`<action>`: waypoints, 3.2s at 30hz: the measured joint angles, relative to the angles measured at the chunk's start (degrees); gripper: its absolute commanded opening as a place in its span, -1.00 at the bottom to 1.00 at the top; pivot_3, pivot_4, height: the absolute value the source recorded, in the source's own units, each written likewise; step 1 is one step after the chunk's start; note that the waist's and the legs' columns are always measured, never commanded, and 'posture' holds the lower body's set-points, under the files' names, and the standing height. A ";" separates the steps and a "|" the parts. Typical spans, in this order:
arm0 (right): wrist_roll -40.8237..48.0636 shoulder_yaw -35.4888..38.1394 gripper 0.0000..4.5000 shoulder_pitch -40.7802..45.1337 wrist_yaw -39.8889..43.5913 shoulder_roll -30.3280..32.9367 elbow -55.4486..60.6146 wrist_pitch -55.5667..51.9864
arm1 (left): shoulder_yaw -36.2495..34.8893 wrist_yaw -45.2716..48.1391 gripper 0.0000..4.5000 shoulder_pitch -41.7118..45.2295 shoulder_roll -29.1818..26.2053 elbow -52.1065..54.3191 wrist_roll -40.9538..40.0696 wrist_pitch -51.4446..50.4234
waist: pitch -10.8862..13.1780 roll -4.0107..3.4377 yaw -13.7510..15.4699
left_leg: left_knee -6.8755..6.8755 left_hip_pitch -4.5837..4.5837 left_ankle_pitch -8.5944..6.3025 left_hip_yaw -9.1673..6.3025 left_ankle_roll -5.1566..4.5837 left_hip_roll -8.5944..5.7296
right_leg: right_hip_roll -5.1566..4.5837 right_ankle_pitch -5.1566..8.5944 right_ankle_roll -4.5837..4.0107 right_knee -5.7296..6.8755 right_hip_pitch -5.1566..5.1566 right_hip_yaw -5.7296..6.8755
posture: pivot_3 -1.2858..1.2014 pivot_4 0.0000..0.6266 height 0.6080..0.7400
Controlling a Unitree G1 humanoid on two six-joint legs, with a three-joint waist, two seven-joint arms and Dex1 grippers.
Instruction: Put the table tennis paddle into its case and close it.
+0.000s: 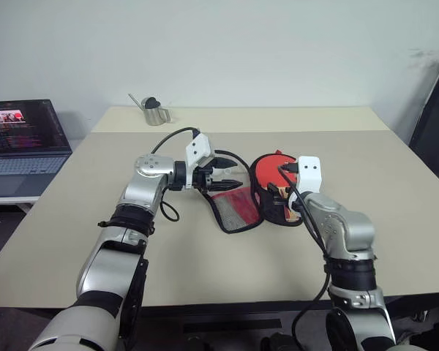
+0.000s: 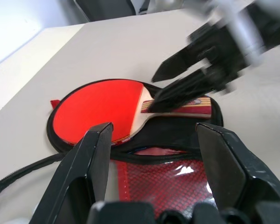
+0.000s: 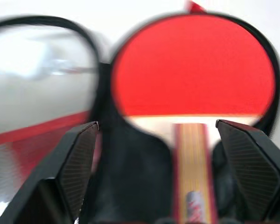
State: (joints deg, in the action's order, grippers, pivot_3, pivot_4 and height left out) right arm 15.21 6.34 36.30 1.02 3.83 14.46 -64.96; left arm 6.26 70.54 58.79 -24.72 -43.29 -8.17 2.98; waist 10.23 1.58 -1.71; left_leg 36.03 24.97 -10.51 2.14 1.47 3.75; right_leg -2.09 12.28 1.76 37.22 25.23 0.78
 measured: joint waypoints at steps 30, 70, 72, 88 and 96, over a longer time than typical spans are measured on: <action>35.14 14.59 0.99 -10.55 29.17 33.96 28.84 -5.60 | -2.18 -23.26 0.37 -1.00 -8.64 -23.11 9.72 7.60 | 0.03 0.17 1.06 | 0.03 -0.07 0.00 0.04 0.01 0.00 | -0.05 -0.01 0.01 -0.09 -0.12 -0.01 | 0.03 -0.52 1.00; 40.38 17.47 0.99 -17.08 22.88 41.37 27.41 1.81 | -4.75 -8.83 0.37 10.98 20.14 -22.70 6.99 4.85 | 0.06 0.27 2.27 | 0.10 0.04 -0.01 0.04 0.02 -0.07 | -0.05 -0.03 0.05 -0.25 -0.20 -0.02 | 0.03 -0.52 1.00; 41.17 18.56 0.99 -17.82 22.11 41.58 27.64 1.87 | -5.02 -7.99 0.37 12.66 22.71 -20.82 5.65 4.71 | 0.06 0.26 2.15 | 0.09 -0.02 -0.01 0.03 0.01 -0.07 | -0.04 -0.03 0.05 -0.24 -0.22 -0.04 | 0.03 -0.52 1.00; 44.26 21.46 0.99 -22.82 15.10 42.49 27.41 2.75 | -5.60 -5.67 0.37 11.15 17.66 -23.83 5.62 7.07 | 0.05 0.26 1.40 | 0.08 -0.13 -0.01 -0.14 0.00 -0.08 | 0.09 -0.06 0.00 -0.19 -0.25 -0.09 | 0.03 -0.52 1.00; 37.90 13.97 1.00 -19.64 16.00 40.98 17.10 6.24 | -5.42 -2.32 0.45 6.23 8.52 -21.19 5.98 8.04 | 0.05 0.26 1.33 | 0.11 -0.13 0.00 -0.13 0.00 -0.07 | 0.09 -0.06 -0.02 -0.15 -0.24 -0.10 | 0.03 -0.52 1.00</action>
State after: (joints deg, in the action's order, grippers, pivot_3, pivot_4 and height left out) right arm 53.11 20.31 16.67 17.03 44.81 31.55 -58.72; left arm 0.84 68.22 65.02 -16.20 -64.48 -2.19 11.02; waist 10.29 1.84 -0.38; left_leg 36.14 24.84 -10.52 2.01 1.47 3.69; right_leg -1.99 12.22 1.74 37.07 24.99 0.68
